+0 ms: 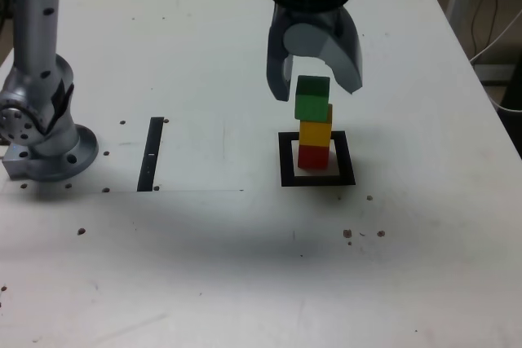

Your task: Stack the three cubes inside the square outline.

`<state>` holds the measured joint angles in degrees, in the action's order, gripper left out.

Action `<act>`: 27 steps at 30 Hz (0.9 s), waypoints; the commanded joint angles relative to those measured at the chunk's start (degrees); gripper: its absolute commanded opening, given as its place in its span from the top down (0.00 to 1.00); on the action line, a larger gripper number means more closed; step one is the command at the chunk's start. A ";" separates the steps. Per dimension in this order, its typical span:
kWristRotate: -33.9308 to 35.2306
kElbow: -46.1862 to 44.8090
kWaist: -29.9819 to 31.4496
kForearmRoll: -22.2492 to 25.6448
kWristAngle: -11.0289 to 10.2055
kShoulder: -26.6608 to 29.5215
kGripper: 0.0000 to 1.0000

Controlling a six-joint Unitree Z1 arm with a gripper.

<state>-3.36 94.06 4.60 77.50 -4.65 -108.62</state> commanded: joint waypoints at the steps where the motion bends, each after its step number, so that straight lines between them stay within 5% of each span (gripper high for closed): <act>1: -0.15 -0.43 0.44 0.45 0.41 2.30 0.01; 13: 0.48 -5.23 1.46 3.95 1.09 10.92 0.01; 27: 3.12 -23.31 1.62 3.44 4.57 19.68 0.01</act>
<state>-0.32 72.63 6.02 81.13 -0.63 -89.22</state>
